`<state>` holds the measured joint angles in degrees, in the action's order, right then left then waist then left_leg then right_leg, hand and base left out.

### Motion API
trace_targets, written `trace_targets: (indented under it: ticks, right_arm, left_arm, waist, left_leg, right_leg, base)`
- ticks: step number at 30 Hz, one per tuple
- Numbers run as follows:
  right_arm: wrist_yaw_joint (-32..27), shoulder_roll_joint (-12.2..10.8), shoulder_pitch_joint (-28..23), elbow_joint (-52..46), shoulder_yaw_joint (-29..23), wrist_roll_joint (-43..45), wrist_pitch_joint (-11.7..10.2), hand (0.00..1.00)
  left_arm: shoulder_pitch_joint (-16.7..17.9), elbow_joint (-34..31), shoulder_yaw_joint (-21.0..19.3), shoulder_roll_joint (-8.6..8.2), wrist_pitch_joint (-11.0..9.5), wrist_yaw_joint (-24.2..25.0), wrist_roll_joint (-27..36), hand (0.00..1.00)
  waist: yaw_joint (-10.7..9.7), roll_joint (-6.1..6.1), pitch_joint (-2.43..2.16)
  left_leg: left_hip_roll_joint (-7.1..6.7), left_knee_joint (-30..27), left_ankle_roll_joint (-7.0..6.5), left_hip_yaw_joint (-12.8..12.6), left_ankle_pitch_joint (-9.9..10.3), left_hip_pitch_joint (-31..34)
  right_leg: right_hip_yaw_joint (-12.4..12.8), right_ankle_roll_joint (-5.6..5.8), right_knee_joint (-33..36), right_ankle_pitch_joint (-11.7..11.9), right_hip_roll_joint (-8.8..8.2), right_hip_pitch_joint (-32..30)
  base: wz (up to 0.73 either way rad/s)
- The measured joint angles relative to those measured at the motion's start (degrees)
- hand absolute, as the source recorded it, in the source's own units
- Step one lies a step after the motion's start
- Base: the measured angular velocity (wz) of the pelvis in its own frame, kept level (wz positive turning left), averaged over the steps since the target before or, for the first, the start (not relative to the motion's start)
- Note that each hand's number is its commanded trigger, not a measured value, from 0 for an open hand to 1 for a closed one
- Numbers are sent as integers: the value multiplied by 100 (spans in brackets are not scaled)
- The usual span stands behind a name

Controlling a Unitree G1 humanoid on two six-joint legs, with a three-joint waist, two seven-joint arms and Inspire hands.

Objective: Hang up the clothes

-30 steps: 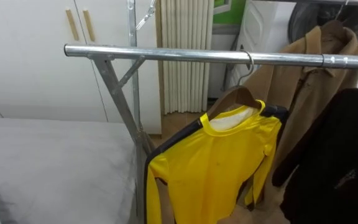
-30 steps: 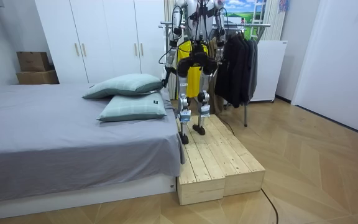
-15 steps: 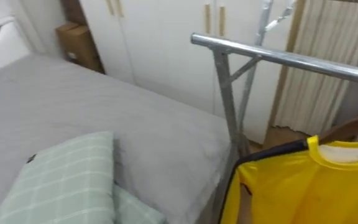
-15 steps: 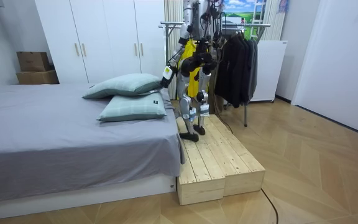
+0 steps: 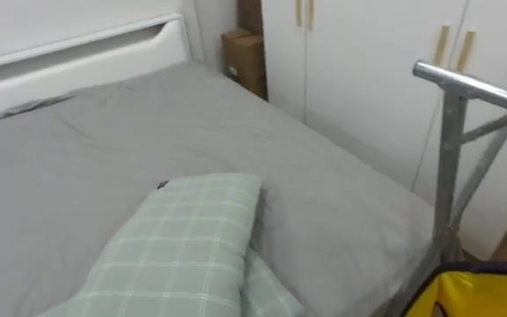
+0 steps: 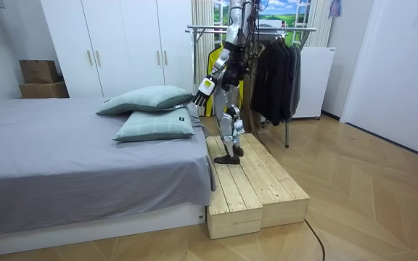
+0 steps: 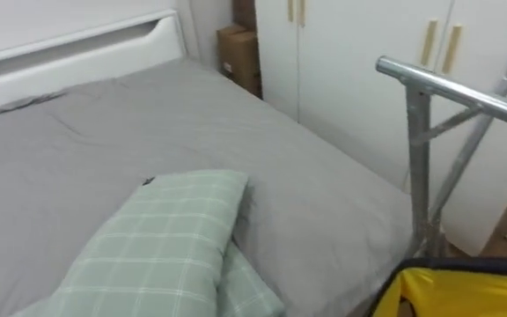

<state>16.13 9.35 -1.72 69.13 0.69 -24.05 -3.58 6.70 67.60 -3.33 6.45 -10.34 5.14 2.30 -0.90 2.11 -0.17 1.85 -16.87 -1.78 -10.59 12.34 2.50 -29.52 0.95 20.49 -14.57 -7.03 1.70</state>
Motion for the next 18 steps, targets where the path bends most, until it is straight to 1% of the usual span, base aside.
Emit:
trace_targets:
  ticks: [1,2,3,4,5,7,8,9,10,11,12,13,14,16,18]
  right_arm:
    - [-4,1,-82,0,-25,27,10,0]
    - [-36,4,-132,-1,-53,68,70,0]
    - [-53,-2,-136,-3,-54,93,98,0]
    - [-55,-8,-137,-13,-56,147,122,0]
    - [-56,-13,-136,-28,-62,192,123,0]
    - [-64,-16,-119,-45,-82,272,129,0]
    - [-67,-16,-94,-34,-82,288,133,0]
    - [-66,-17,-48,-29,-78,318,155,0]
    - [-69,-17,-10,-9,-66,316,171,0]
    - [-76,-18,17,7,-39,321,176,0]
    - [-87,-17,30,8,-10,347,178,0]
    - [-99,-17,77,10,23,443,180,0]
    - [-100,-17,114,9,31,461,180,0]
    - [-104,-29,112,0,31,474,185,0]
    - [-111,-32,122,-6,36,663,186,0]
  left_arm:
    - [-4,5,4,4,-1,0,-5,0]
    - [-10,30,3,5,-3,0,0,0]
    - [-15,72,3,19,-4,-2,4,0]
    - [3,152,-19,55,-1,-9,21,0]
    - [35,160,-52,73,0,-14,37,0]
    - [41,153,-232,86,1,-129,63,0]
    - [40,156,-237,97,2,-155,73,0]
    - [47,160,-247,117,13,-208,113,0]
    - [34,184,-267,127,39,-248,166,0]
    - [37,236,-268,139,45,-279,212,0]
    - [58,290,-266,142,45,-315,232,0]
    - [80,349,-264,140,87,-366,284,0]
    - [152,348,-267,135,126,-383,362,0]
    - [269,349,-324,126,146,-428,385,0]
    - [321,364,-391,118,173,-479,376,0]
  waist:
    - [-109,-63,-8]
    - [-85,-91,-16]
    - [-50,-108,-15]
    - [8,-142,-13]
    - [32,-168,-13]
    - [147,-273,1]
    - [155,-291,3]
    - [158,-308,9]
    - [209,-325,19]
    - [299,-341,45]
    - [317,-333,43]
    - [321,-352,55]
    - [326,-360,95]
    - [368,-381,113]
    - [476,-388,115]
  left_leg:
    - [-171,59,-85,356,-104,16]
    - [-285,92,-113,643,-166,56]
    - [-335,106,-121,774,-199,75]
    - [-450,122,-116,965,-249,101]
    - [-490,117,-111,1055,-261,115]
    - [-647,2,-124,1447,-277,226]
    - [-675,-34,-123,1518,-277,248]
    - [-738,-104,-137,1654,-288,288]
    - [-774,-152,-137,1736,-291,305]
    - [-798,-219,-136,1786,-287,343]
    - [-815,-250,-132,1816,-276,374]
    - [-842,-278,-127,1879,-272,408]
    - [-849,-298,-127,1909,-271,432]
    - [-852,-300,-118,1957,-267,468]
    - [-849,-299,-103,1985,-277,537]
  right_leg:
    - [776,-1,-69,-1,64,106]
    - [1191,-1,-40,-1,142,135]
    - [1329,-1,0,-1,157,131]
    - [1478,-1,16,0,177,148]
    - [1551,-1,-9,0,183,177]
    - [1537,12,-332,9,205,416]
    - [1537,12,-416,9,212,460]
    - [1546,17,-587,11,223,547]
    - [1554,41,-743,25,238,655]
    - [1553,56,-870,35,257,738]
    - [1540,57,-919,35,260,759]
    - [1531,59,-989,37,267,786]
    - [1504,59,-1006,37,274,798]
    - [1459,59,-1006,37,285,777]
    - [1417,59,-1008,37,293,743]
  base:
    - [168]
    - [152]
    - [116]
    - [76]
    - [90]
    - [89]
    - [83]
    - [68]
    - [60]
    - [33]
    - [22]
    - [20]
    - [18]
    - [12]
    - [10]
